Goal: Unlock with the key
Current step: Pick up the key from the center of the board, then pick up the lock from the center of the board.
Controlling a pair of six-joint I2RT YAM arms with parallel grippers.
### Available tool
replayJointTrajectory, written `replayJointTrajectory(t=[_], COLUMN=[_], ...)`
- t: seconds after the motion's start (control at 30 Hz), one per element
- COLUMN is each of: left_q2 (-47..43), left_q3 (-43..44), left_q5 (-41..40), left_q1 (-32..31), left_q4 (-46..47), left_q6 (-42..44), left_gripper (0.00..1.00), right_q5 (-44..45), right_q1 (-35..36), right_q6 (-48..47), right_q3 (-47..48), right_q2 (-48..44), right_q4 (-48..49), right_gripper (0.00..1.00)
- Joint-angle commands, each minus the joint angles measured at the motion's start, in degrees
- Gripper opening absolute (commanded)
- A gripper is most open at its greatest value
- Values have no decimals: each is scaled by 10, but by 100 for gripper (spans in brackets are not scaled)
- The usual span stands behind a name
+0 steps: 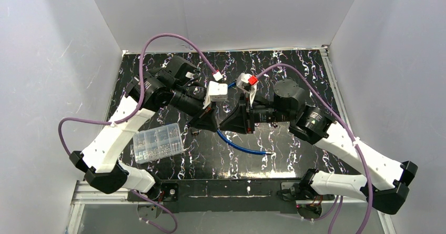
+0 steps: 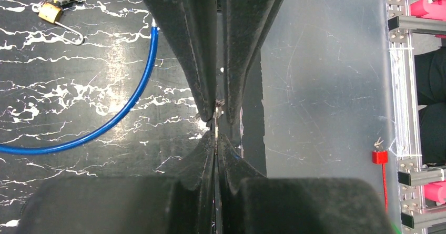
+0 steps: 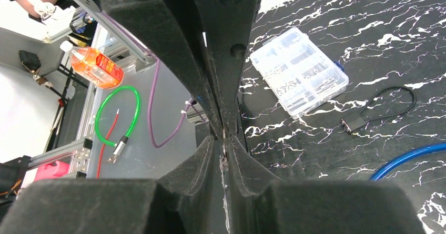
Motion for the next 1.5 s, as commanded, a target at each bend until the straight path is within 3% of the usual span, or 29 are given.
replayJointTrajectory(t=[0.0,0.1,0.2,0.5,0.53,0.63,0.77,0.87,1.0,1.13,1.23,1.27,1.33,1.47], left_q2=[-8,-9,-10,-15,-15,-16,-25,-31,-39,-64,-107,-121,-139,-149], left_q3=[19,20,21,27,27,33,40,39,23,-3,-86,-119,-183,-306], left_q5=[3,2,2,-20,-22,-21,-49,-51,-40,-57,-112,-137,-191,-233], left_q1=[-2,-3,-2,-2,-2,-2,-2,3,10,16,16,16,18,46], left_q4=[-1,-2,-1,1,2,-3,-3,-10,-6,35,95,114,151,187], left_q6=[-3,-3,-4,5,1,2,9,17,18,28,83,109,150,262], left_gripper=[0,0,0,0,3,45,66,73,74,67,63,70,93,96], right_q5=[2,1,1,9,10,11,16,18,12,13,23,29,46,75], right_q1=[7,8,9,9,9,9,8,8,8,8,7,7,6,-1], right_q6=[-9,-9,-9,-6,-4,6,17,25,31,32,31,29,25,34], right_q3=[4,6,11,-3,-7,-16,-27,-41,-50,-57,-60,-63,-75,-105], right_q2=[8,14,20,-2,-7,-19,-36,-52,-64,-75,-83,-87,-100,-136], right_q4=[9,5,-1,-8,-3,5,10,17,26,30,20,13,5,-4], right_gripper=[21,17,2,1,1,1,1,1,1,1,1,1,1,1])
